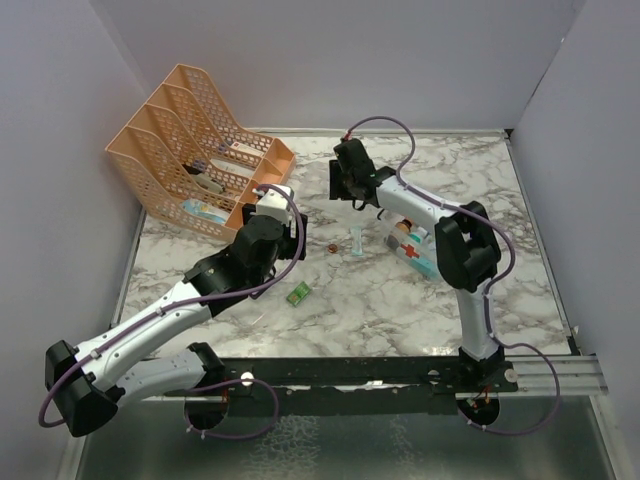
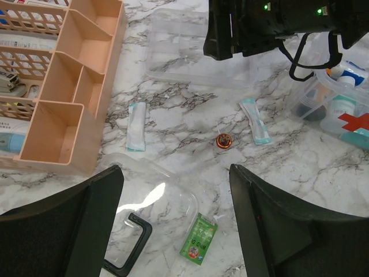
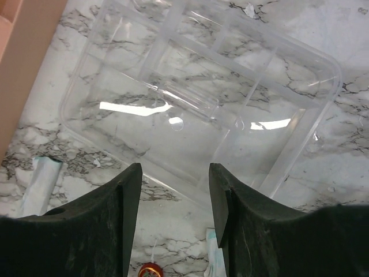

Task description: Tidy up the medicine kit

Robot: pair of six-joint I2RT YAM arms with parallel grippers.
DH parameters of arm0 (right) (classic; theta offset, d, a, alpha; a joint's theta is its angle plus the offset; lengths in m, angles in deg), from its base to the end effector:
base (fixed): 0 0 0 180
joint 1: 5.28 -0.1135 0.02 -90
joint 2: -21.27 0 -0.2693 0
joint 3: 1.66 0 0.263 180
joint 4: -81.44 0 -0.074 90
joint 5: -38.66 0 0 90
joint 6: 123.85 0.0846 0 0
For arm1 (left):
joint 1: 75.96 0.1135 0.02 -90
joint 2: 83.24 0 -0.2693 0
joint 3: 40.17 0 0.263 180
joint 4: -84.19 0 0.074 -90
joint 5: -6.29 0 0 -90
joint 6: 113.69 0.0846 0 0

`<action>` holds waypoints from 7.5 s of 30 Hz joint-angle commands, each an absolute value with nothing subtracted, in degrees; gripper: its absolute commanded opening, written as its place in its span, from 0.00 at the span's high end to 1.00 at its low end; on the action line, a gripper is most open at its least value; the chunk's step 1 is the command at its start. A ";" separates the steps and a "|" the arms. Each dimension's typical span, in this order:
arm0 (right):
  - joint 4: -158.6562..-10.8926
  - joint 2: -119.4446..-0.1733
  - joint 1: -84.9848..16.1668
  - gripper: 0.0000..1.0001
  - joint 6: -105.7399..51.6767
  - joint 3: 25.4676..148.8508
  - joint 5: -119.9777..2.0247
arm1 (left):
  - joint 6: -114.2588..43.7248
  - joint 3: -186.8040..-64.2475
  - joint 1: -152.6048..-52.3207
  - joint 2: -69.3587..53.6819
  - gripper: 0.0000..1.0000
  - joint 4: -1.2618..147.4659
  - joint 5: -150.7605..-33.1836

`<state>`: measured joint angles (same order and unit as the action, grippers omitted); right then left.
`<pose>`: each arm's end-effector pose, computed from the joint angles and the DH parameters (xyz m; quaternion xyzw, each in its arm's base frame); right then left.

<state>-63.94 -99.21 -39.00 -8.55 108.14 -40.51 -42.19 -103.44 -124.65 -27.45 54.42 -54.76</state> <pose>0.4459 0.2785 0.1852 -0.0318 0.9209 0.1105 0.3724 0.2066 -0.1730 0.3143 0.0750 0.8126 -0.1256 0.5642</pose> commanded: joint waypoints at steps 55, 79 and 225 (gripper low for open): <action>-52.87 -87.07 -46.12 0.64 -10.84 90.13 -37.39 | -43.50 -101.61 -124.07 -30.30 0.22 55.68 -56.55; -48.81 -87.12 -46.59 0.95 -0.80 89.88 -34.36 | -43.68 -101.52 -124.08 -30.41 0.22 55.59 -56.31; -59.43 -53.40 -44.48 0.74 7.21 67.89 -48.97 | -41.66 -123.85 -104.07 15.17 1.00 57.03 -86.17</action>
